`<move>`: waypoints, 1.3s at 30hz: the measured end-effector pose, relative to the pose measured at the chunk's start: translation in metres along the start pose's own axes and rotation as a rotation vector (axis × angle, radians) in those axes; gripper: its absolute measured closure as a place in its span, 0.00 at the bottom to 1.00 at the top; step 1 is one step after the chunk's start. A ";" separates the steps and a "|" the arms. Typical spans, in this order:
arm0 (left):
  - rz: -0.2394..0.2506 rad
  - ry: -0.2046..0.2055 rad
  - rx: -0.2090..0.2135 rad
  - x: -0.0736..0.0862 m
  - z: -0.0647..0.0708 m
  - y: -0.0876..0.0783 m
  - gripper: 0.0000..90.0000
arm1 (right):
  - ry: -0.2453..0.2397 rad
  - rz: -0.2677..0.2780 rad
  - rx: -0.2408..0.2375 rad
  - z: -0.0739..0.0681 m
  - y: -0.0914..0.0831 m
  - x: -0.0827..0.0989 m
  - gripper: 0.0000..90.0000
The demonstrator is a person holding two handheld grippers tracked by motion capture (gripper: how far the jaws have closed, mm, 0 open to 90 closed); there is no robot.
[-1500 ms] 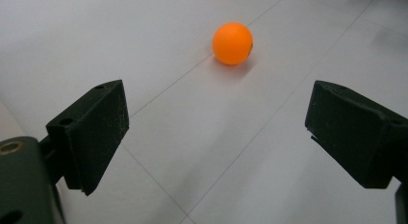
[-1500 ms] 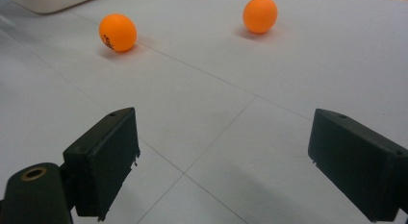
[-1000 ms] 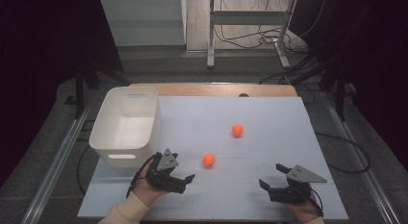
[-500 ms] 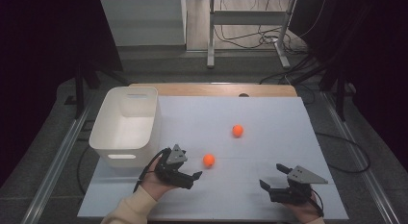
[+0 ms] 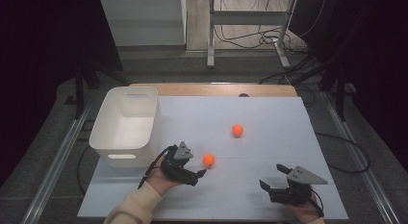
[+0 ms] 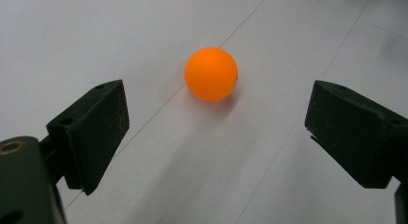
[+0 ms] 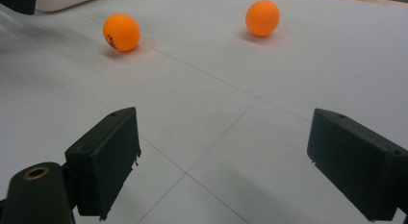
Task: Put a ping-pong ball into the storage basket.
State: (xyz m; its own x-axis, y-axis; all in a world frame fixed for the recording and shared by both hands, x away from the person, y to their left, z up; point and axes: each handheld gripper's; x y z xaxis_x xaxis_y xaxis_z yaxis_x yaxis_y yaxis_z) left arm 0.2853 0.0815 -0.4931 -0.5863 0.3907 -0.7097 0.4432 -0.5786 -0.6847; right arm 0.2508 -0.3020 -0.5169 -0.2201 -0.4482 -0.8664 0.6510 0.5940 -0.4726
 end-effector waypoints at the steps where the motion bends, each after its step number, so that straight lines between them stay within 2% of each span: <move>1: -0.002 0.000 0.002 -0.001 0.000 0.000 0.10 | -0.001 0.000 0.001 0.000 0.000 0.000 0.13; 16: -0.051 0.015 0.044 -0.019 0.002 0.013 0.10 | 0.001 0.001 0.004 0.000 0.000 0.000 0.13; 19: -0.046 0.011 0.053 -0.024 0.001 0.013 0.10 | -0.001 0.001 0.003 0.000 0.000 0.000 0.13; 31: -0.084 0.007 0.056 -0.030 0.001 0.029 0.10 | 0.010 0.002 0.006 0.000 0.000 0.000 0.13; 39: -0.114 -0.005 0.053 -0.032 -0.005 0.042 0.11 | 0.006 0.001 0.002 0.001 0.001 0.000 0.13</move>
State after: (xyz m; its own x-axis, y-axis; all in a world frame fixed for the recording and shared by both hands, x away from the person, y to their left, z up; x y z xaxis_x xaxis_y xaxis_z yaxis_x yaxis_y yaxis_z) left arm 0.3262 0.0478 -0.4999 -0.6343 0.4527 -0.6267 0.3373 -0.5674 -0.7512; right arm 0.2518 -0.3024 -0.5174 -0.2238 -0.4436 -0.8678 0.6530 0.5927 -0.4714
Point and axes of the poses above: each handheld gripper's, and its own axes: y roughly forward along the jaws, x roughly out of its underside, z roughly to its right, and after that the axes turned 10 degrees about -y, right-handed
